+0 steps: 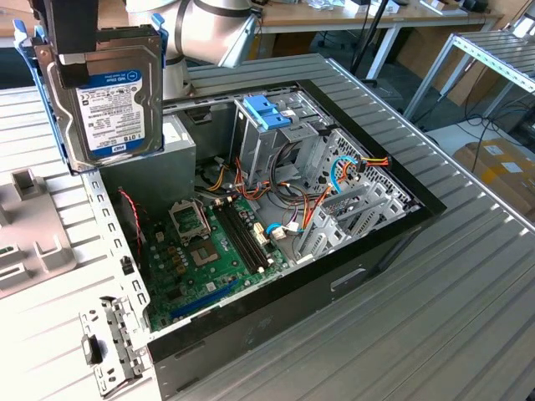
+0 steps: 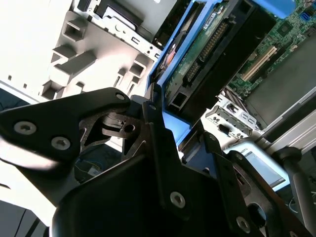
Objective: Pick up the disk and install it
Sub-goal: 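Pick up the disk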
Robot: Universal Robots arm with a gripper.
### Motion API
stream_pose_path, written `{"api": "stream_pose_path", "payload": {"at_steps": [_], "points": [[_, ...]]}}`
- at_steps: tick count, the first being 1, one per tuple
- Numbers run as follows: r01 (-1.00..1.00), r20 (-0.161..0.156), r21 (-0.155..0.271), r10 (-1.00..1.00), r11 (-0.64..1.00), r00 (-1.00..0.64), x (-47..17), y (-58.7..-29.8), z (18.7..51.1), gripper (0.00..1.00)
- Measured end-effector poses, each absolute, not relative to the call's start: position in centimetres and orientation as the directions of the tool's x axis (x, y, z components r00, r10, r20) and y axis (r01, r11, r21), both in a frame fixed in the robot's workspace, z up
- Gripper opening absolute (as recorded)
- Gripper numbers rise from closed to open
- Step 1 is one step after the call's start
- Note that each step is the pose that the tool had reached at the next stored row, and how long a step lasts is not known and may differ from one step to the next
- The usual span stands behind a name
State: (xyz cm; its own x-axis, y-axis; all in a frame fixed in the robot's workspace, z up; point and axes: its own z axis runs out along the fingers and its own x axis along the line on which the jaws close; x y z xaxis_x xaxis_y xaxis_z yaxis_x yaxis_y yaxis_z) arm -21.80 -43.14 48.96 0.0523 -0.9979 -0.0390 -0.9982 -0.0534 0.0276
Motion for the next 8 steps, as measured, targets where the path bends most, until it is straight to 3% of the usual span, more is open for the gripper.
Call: {"api": "stream_pose_path", "payload": {"at_steps": [8], "points": [[-0.998,-0.039,0.028,-0.998,-0.053,0.052,-20.83,-43.5,48.9,0.37]]}}
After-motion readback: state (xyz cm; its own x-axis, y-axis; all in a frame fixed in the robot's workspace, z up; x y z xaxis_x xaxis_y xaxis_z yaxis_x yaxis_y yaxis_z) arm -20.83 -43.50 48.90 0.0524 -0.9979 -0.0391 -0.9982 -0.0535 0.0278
